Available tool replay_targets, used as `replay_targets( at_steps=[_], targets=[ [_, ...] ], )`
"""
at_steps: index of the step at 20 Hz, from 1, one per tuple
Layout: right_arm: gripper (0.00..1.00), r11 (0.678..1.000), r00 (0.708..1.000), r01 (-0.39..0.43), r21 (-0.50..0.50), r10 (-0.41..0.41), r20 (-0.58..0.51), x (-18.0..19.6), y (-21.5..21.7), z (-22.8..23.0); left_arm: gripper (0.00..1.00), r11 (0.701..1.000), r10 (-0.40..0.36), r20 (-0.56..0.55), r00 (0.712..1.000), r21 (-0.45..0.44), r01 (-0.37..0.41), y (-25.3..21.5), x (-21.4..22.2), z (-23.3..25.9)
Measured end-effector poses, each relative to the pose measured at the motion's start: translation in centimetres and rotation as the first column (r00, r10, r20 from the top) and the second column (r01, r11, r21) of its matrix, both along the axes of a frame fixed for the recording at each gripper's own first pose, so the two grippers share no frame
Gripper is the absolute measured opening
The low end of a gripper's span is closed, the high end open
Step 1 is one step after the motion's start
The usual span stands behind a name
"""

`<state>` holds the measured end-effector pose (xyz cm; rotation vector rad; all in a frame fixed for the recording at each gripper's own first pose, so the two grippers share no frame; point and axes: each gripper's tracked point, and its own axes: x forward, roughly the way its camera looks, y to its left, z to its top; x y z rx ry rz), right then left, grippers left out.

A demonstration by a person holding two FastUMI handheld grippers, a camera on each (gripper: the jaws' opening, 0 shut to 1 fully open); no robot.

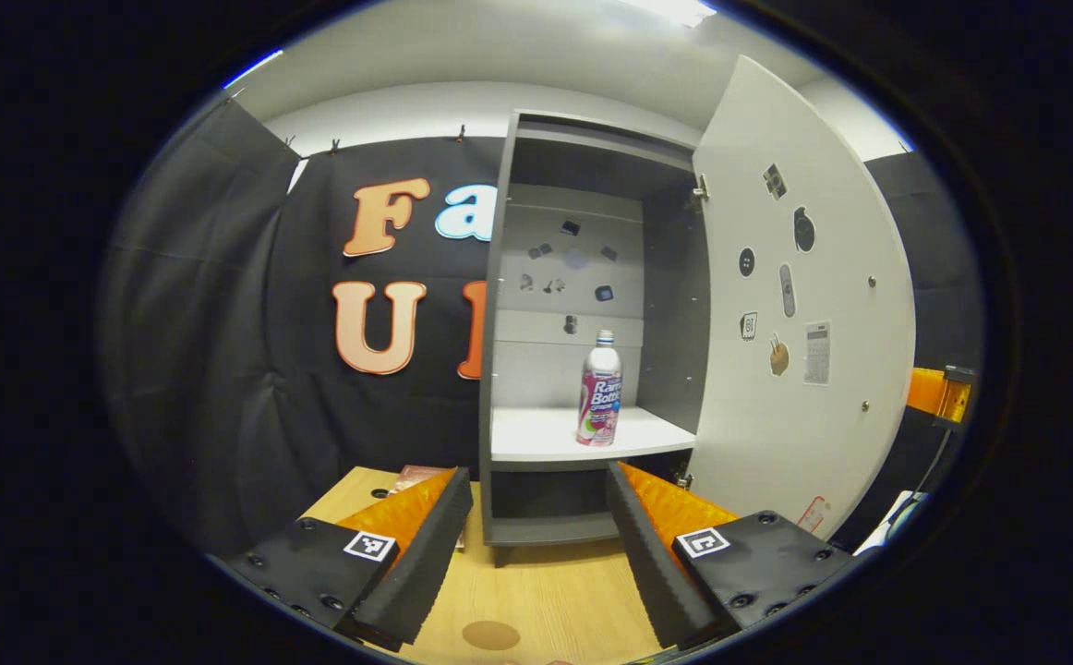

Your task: Open the cabinet door with the right hand, grasp the bottle in the cabinet with the left hand and place it on the coaster, then close the cabinet door with the right hand.

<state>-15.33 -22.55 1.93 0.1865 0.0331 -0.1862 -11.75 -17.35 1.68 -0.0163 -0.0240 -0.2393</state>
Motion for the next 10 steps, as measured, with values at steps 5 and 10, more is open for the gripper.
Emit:
replay_targets(
  at_steps=[5, 10],
  targets=[
    [0.01, 0.999, 0.999, 0.035, 0.017, -0.035, -0.003, -2.0, -4.1, -0.1, 0.96, 0.997, -0.078, -0.019, 0.997, 0.000, 0.078, -3.2, 1.1, -0.5],
    [0.07, 0.999, 0.999, 0.033, 0.001, -0.033, -0.003, -2.6, -5.2, -0.5, 0.95, 0.994, -0.107, -0.029, 0.994, 0.005, 0.107, -4.7, 1.9, -0.8]
  ],
)
